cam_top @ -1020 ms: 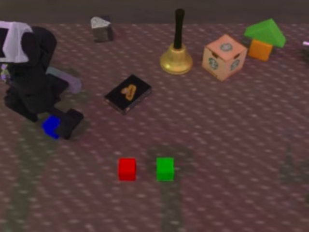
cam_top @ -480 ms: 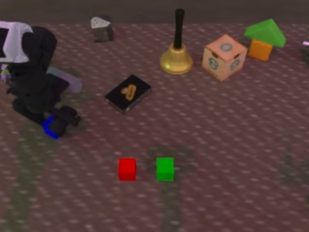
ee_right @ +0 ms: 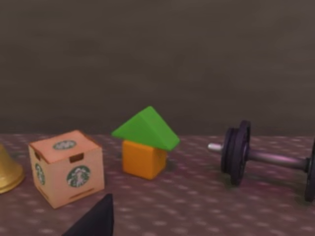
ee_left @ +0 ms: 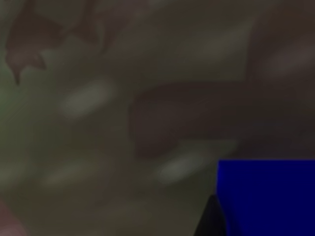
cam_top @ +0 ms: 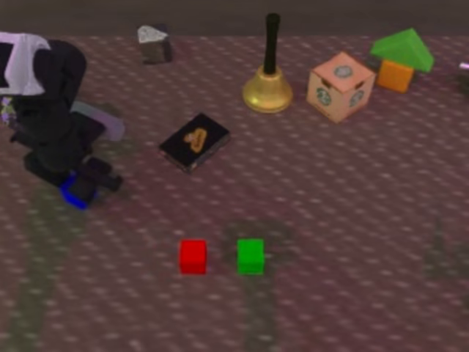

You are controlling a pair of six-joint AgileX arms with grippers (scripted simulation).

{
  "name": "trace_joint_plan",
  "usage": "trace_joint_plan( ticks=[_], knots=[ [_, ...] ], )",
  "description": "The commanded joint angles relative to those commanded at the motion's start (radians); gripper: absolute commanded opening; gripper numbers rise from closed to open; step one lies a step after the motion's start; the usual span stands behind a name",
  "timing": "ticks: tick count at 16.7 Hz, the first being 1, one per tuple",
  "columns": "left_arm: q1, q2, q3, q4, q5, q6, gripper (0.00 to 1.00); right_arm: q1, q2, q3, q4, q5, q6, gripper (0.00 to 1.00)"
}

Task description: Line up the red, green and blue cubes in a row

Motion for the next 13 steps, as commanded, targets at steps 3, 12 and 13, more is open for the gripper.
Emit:
trace_joint_plan(
  ticks=[3, 12, 13],
  knots=[
    [0.000, 0.000, 0.000, 0.000, 0.000, 0.000, 0.00, 0.000, 0.000, 0.000, 0.000, 0.000, 0.000, 1.00],
    [0.018, -0.111, 0.130, -0.232, 0.007, -0.007, 0.00, 0.000, 0.000, 0.000, 0.000, 0.000, 0.000, 1.00],
    [0.019, -0.120, 0.139, -0.244, 0.007, -0.007, 0.00, 0.000, 0.000, 0.000, 0.000, 0.000, 0.000, 1.00]
  ],
)
